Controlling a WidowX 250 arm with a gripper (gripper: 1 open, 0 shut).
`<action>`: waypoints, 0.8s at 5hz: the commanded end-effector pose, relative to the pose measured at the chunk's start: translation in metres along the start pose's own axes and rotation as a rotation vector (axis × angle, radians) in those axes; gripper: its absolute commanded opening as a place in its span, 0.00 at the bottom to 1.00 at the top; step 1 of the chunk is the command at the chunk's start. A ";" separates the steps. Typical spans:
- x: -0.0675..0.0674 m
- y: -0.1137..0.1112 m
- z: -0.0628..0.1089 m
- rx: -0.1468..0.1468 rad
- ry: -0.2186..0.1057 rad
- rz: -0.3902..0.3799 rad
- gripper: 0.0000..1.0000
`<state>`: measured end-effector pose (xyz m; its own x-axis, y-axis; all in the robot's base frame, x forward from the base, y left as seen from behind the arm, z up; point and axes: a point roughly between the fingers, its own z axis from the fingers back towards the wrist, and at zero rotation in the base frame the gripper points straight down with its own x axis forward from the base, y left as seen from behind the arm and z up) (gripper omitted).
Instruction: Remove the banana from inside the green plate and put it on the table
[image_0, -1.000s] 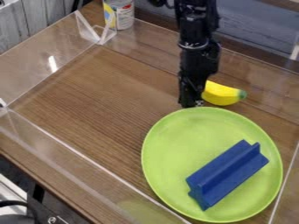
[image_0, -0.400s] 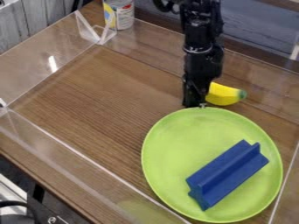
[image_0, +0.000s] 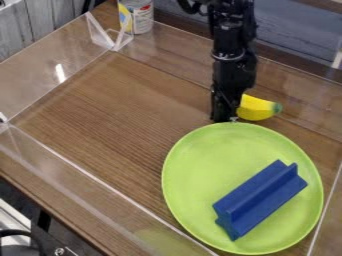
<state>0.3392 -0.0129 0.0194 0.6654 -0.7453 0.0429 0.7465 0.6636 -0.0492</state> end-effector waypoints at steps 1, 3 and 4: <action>0.011 0.006 0.013 0.043 -0.039 -0.016 0.00; 0.013 0.008 0.015 0.055 -0.053 -0.013 0.00; 0.006 0.023 0.018 0.069 -0.056 0.032 0.00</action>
<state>0.3498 -0.0031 0.0208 0.6904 -0.7206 0.0638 0.7230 0.6902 -0.0292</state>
